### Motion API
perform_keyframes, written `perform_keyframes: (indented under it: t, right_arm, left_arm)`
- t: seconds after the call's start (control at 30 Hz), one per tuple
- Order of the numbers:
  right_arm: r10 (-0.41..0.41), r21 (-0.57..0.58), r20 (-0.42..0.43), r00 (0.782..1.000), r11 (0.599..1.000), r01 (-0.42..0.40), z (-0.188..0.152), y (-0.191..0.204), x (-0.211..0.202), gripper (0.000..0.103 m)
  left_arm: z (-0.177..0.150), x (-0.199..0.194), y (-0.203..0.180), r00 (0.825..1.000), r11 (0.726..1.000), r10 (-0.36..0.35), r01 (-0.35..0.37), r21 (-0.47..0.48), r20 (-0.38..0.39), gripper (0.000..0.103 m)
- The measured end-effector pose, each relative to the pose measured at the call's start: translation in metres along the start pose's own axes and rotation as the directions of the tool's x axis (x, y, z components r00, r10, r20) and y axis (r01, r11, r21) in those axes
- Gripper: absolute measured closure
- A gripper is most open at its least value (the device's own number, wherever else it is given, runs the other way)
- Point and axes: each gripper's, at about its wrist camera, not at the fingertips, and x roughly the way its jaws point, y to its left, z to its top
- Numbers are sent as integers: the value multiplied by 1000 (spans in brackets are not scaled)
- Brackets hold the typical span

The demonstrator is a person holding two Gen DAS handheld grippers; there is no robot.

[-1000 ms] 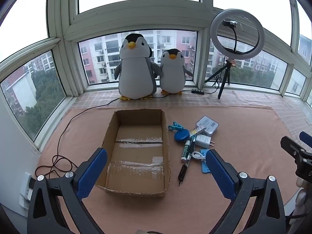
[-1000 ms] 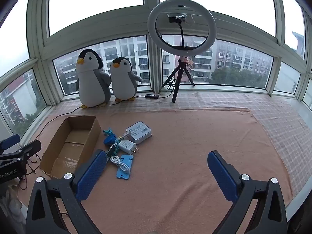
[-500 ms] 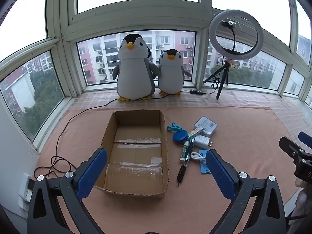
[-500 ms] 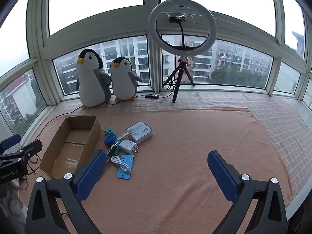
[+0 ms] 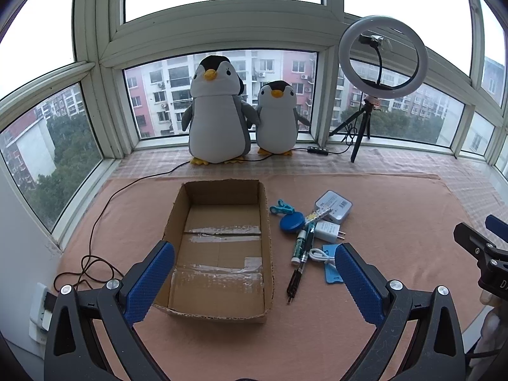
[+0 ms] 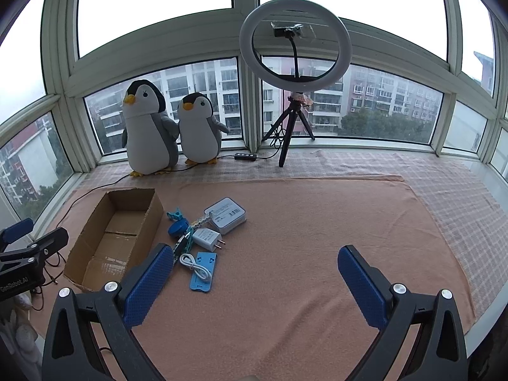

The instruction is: Organize rigid objects

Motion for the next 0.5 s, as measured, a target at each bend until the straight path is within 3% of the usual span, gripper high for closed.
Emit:
perform_keyframes:
  t: [0.5]
  right_arm:
    - [2,-2,-6,1000,1000,-2,-1,0,1,1]
  left_arm:
    - [1,1,2,1000,1000,1,-1,-5,-3,1]
